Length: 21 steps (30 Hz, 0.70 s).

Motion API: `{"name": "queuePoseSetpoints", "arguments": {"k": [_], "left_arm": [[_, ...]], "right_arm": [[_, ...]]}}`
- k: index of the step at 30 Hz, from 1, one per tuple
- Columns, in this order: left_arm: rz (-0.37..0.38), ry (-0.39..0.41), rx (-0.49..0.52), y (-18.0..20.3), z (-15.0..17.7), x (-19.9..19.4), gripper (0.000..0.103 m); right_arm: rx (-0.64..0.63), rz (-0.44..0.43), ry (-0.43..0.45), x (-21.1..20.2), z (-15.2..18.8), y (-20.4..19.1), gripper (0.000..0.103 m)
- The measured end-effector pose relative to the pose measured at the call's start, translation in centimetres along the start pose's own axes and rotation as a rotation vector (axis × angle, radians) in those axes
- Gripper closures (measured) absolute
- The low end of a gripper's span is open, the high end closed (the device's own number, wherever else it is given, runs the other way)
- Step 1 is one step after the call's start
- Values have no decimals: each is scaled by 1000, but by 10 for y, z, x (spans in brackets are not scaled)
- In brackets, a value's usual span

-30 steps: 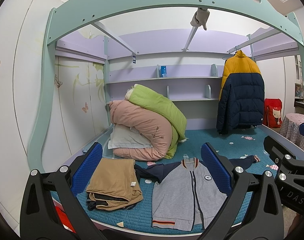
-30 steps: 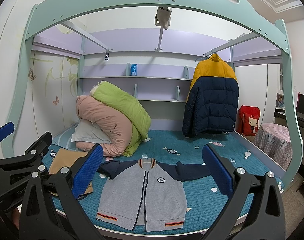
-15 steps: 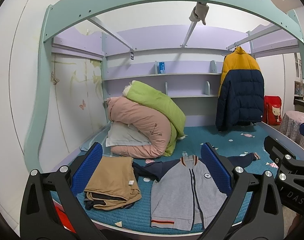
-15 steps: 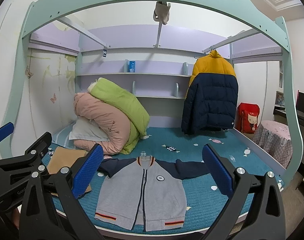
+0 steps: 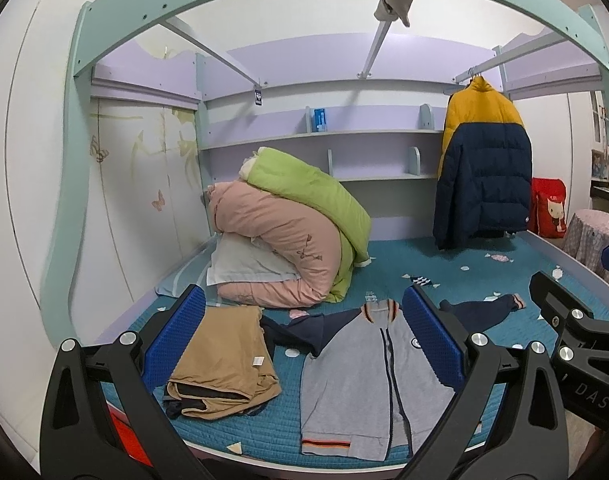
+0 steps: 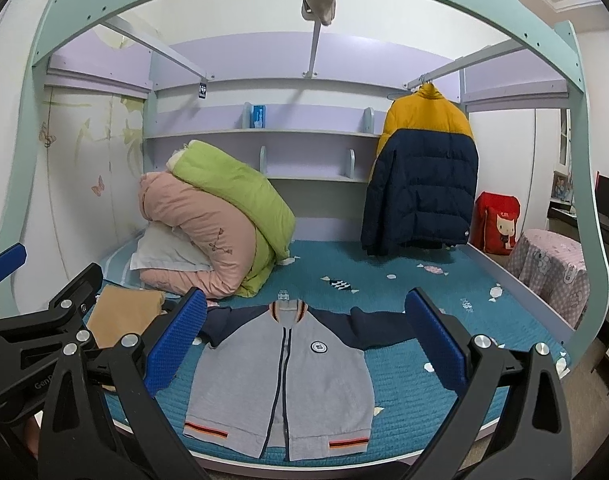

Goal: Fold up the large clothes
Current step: 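Move both tools down toward the grey jacket's navy sleeves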

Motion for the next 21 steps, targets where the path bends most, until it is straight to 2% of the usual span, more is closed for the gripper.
{"name": "queuePoseSetpoints", "arguments": {"k": [10, 21], "left_arm": [[28, -105, 22, 15, 20, 62, 4], [68, -296, 44, 33, 71, 157, 4]], "right_arm": [[0, 37, -103, 58, 20, 5, 7], [-23, 88, -271, 144, 64, 2, 7]]}}
Point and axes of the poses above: each gripper's, at about its wrist camera, not at the fingertips, and x roughly the way its jaws point, y to its right, z to its underside, the point moved 6 cm from there along x, roughly the way its jaws point, and after that the axes turned 13 degrees about x, right-handed, at the moved point
